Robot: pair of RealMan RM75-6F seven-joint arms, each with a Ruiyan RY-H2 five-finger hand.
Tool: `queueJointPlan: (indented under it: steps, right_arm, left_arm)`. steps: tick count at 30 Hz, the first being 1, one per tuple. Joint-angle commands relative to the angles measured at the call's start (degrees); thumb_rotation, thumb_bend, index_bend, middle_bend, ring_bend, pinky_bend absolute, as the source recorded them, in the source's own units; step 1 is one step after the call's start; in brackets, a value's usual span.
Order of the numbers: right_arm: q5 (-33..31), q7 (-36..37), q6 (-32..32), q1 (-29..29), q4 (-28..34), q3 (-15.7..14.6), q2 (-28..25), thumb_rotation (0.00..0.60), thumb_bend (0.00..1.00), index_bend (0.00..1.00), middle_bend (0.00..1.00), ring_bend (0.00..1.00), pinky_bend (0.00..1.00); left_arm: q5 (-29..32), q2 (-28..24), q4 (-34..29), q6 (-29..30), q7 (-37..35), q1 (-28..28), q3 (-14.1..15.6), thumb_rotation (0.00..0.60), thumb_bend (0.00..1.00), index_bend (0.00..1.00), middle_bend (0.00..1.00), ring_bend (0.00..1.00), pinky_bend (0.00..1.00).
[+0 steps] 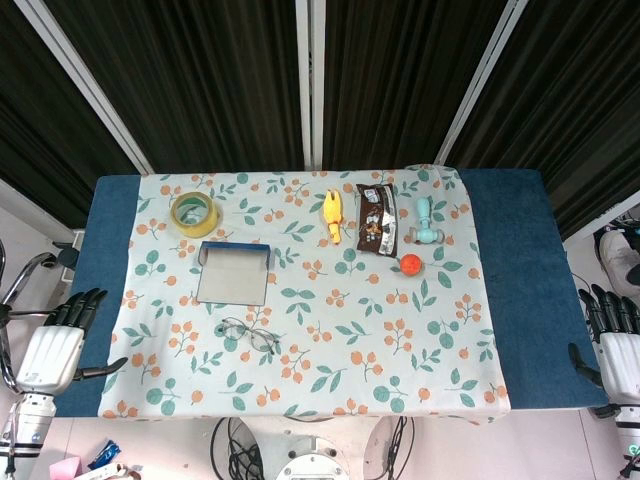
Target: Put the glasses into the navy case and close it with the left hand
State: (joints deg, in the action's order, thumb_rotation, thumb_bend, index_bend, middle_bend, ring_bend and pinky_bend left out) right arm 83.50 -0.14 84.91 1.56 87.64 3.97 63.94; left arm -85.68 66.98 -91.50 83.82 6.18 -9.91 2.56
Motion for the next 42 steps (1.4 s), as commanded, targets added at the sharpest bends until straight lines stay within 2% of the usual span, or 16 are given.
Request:
queueJointPlan:
  steps: [1, 7, 9, 13, 15, 22, 27, 35, 42]
  right_arm:
    - [-0.02, 0.22, -0.2, 0.13, -0.42, 0.01, 0.25, 0.6, 0.3, 0.0, 0.0, 0.0, 0.0]
    - [0.43, 1.14, 0.16, -0.41, -1.07, -0.66, 0.88, 0.6, 0.3, 0.0, 0.0, 0.0, 0.0]
    - [0.44, 1.15, 0.72, -0.66, -1.1, -0.59, 0.91, 0.6, 0.3, 0.0, 0.0, 0.0, 0.0]
    - [0.18, 0.68, 1.02, -0.67, -0.68, -0.22, 0.83, 0.6, 0.3, 0.0, 0.0, 0.0, 0.0]
    - [0.3, -0.18, 1.01, -0.54, -0.04, -0.18, 0.52, 0.6, 0.3, 0.0, 0.0, 0.0, 0.0]
    - [0.23, -1.33, 1.79, -0.4, 1.88, 0.6, -0.95, 0.6, 0.3, 0.0, 0.0, 0.0, 0.0]
    - [-0.32, -0.95, 2.04, -0.81, 2.8, 0.7, -2.06, 0.6, 0.3, 0.0, 0.0, 0.0, 0.0]
    - [-1.22, 0.81, 2.9, -1.96, 1.82, 0.7, -2.51, 0.6, 0.3, 0.0, 0.0, 0.0, 0.0]
    - [-0.88, 1.23, 3.13, -2.07, 1.81, 0.71, -2.65, 0.6, 0.3, 0.0, 0.0, 0.0, 0.0]
  left_arm:
    - [-0.22, 0.22, 0.26, -0.13, 0.19, -0.06, -0.3, 0.381, 0.07, 0.05, 0.07, 0.09, 0.21]
    - [-1.25, 0.72, -0.29, -0.21, 0.56, 0.02, -0.6, 0.39, 0.07, 0.05, 0.07, 0.09, 0.21]
    - [-1.95, 0.66, -0.66, -0.87, 0.91, -0.4, -0.57, 0.43, 0.07, 0.05, 0.07, 0.09, 0.21]
    - [-3.2, 1.04, -0.72, -4.06, 1.01, -2.72, -1.01, 0.567, 0.08, 0.05, 0.07, 0.09, 0.22]
    - [-4.61, 1.63, -0.82, -5.51, 0.75, -4.54, -1.69, 0.596, 0.08, 0.05, 0.07, 0.09, 0.22]
    - [-8.7, 4.9, -1.53, -14.58, 2.03, -12.5, -2.92, 0.6, 0.14, 0.09, 0.07, 0.09, 0.22]
    - [-6.42, 9.99, -1.11, -21.4, 2.21, -16.82, -4.06, 0.6, 0.16, 0.17, 0.07, 0.09, 0.23]
    - [-3.08, 17.74, 3.89, -26.97, 3.55, -20.82, -5.1, 0.6, 0.16, 0.22, 0.07, 0.09, 0.23]
    - [-1.03, 20.42, 8.16, -29.98, 5.18, -22.98, -5.05, 0.6, 0.16, 0.27, 0.07, 0.08, 0.23]
